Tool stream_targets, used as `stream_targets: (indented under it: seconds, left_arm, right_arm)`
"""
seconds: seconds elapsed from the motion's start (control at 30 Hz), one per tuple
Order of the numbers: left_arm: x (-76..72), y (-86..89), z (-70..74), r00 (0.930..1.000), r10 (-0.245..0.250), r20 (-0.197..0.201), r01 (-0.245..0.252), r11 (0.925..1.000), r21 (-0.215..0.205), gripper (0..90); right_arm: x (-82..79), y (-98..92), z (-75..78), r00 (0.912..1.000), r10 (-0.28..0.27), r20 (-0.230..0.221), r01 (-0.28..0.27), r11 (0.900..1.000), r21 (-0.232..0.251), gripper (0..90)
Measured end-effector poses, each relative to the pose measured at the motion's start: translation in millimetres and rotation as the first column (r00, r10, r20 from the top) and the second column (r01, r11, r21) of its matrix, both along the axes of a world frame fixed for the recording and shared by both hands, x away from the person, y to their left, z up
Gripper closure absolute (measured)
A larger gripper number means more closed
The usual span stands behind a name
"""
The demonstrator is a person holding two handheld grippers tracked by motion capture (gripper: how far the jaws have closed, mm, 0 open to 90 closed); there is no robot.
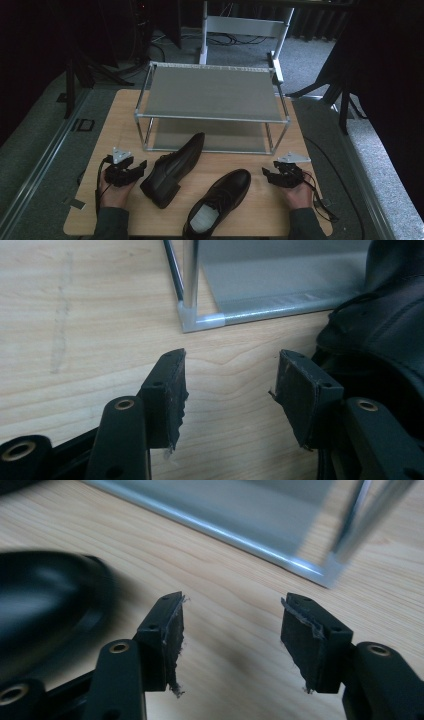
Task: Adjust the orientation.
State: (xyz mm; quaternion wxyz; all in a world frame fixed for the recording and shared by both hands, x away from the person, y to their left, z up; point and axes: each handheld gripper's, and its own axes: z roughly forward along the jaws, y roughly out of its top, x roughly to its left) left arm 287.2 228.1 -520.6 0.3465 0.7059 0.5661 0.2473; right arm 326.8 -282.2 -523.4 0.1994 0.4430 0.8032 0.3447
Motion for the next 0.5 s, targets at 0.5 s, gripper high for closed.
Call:
stream_targets:
  seconds: [0.5]
  left_arm:
    - [-16.9, -29.7, 40.1, 0.9866, -0.153, 0.058, 0.153, 0.9882, -0.005, 45.6]
  right_arm:
    - [-48.8, 22.7, 30.2, 0.9927, 0.093, 0.078, -0.09, 0.995, -0.035, 38.9]
